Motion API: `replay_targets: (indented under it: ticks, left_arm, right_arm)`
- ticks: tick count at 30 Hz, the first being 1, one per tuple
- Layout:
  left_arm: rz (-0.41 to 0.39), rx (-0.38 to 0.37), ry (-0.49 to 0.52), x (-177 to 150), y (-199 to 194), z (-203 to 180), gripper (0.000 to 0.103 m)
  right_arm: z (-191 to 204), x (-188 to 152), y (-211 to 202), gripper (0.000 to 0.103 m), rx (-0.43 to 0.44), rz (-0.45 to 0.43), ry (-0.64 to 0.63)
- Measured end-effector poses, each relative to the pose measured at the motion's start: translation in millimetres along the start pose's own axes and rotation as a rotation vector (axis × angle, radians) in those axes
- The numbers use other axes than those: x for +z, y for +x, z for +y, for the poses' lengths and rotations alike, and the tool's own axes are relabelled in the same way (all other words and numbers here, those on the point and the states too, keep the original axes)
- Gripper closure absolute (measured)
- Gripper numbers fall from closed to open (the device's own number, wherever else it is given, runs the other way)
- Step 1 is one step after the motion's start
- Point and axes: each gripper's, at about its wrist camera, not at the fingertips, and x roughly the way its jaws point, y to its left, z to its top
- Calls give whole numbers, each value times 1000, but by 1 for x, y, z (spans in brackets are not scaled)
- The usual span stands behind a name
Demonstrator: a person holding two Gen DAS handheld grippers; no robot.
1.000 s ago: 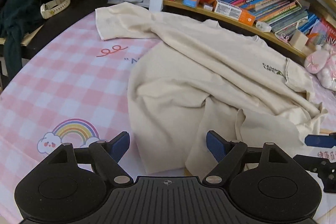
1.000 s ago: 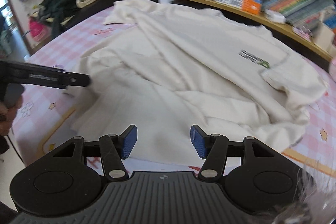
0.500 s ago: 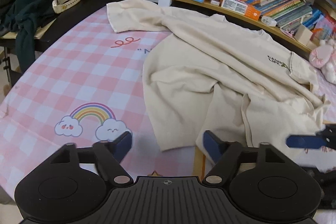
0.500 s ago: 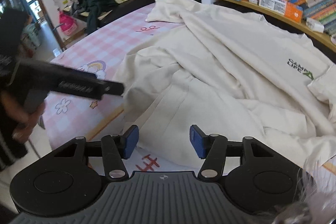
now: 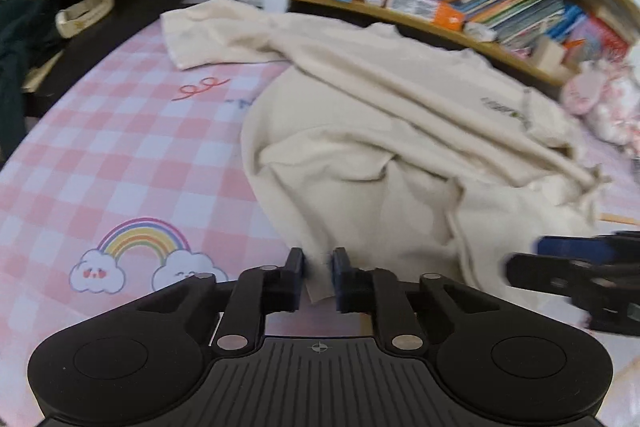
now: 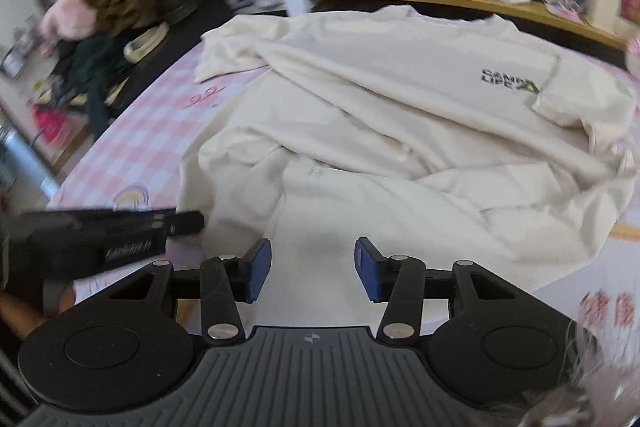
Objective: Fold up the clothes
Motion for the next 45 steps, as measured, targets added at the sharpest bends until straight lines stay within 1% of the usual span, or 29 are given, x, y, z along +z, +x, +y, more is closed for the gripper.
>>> replay_targets:
  ticks: [1, 4, 5, 6, 7, 8, 9, 11, 14, 16, 18, 19, 23, 24, 25, 27, 29, 32, 33, 34, 35, 37, 39, 40, 41, 42, 43, 44, 45]
  left_arm:
    - [-12, -24, 12, -1, -6, 2, 91]
    - [-41, -86, 34, -4, -29, 13, 92]
    - [-47, -106, 35, -5, -36, 18, 92]
    - [-52, -126, 32, -6, -42, 24, 92]
    - [-47, -135, 30, -8, -47, 29, 92]
    - [-39, -140, 29, -10, -51, 33, 92]
    - [-31, -145, 28, -13, -55, 38, 92]
    - [-15, -154, 25, -18, -63, 48, 92]
    - [9, -169, 21, -25, -76, 63, 92]
    - [25, -179, 18, -30, -84, 72, 92]
    - [41, -189, 16, -35, -92, 82, 92]
    - [48, -194, 14, -38, -96, 87, 92]
    - [84, -207, 10, -50, -109, 105, 91]
    - [98, -203, 11, -56, -109, 108, 91]
    - [111, -199, 11, -61, -108, 111, 91]
    - [114, -202, 21, -68, -109, 114, 91]
    - [110, -205, 39, -72, -111, 114, 90]
    - [111, -202, 62, -75, -110, 115, 90]
    - [113, -202, 62, -76, -109, 115, 88]
    - [113, -201, 64, -77, -108, 115, 85]
    - [112, -199, 67, -77, -107, 116, 85]
    - [109, -196, 73, -79, -106, 116, 85]
    - [114, -194, 75, -80, -104, 116, 85]
    - [118, -194, 74, -80, -102, 117, 85]
    - [120, -192, 73, -81, -101, 117, 85]
    - [122, -192, 68, -81, -100, 117, 85]
    - [124, -191, 62, -82, -99, 117, 85]
    - [125, -194, 54, -82, -99, 117, 85]
    - [125, -197, 45, -83, -98, 118, 86]
  right_arm:
    - [5, 0, 2, 58, -7, -4, 31]
    - [20, -4, 15, 58, -71, -5, 64]
    - [25, -7, 21, 62, -104, 9, 67]
    - [26, -11, 23, 68, -123, 6, 76]
    - [28, -15, 25, 83, -141, 1, 85]
    - [25, -19, 20, 94, -150, -11, 113]
    - [22, -22, 13, 95, -158, -23, 143]
    - [3, -29, -21, 95, -167, -88, 254]
    - [-24, -47, -92, 95, -224, -212, 390]
    - [-44, -69, -137, 95, -258, -263, 500]
    - [-60, -95, -167, 95, -292, -268, 609]
    - [-65, -108, -172, 95, -323, -248, 648]
    - [-87, -157, -173, 95, -447, -126, 769]
    - [-89, -167, -173, 94, -455, -105, 777]
    - [-91, -176, -174, 91, -462, -85, 783]
    - [-86, -181, -179, 87, -474, -70, 725]
    - [-75, -176, -181, 60, -476, -62, 600]
    - [-58, -164, -178, 56, -495, -50, 392]
    - [-53, -159, -176, 54, -500, -45, 325]
    - [-51, -154, -174, 50, -505, -43, 269]
    - [-53, -148, -169, 48, -504, -30, 232]
    - [-61, -138, -159, 48, -497, -13, 179]
    - [-77, -133, -151, 50, -489, 3, 169]
    - [-87, -131, -146, 54, -485, 19, 174]
    - [-98, -131, -140, 61, -473, 46, 189]
    - [-105, -131, -136, 63, -448, 72, 209]
    - [-110, -132, -135, 68, -407, 88, 232]
    - [-115, -133, -133, 82, -364, 104, 255]
    - [-117, -134, -132, 91, -325, 115, 266]
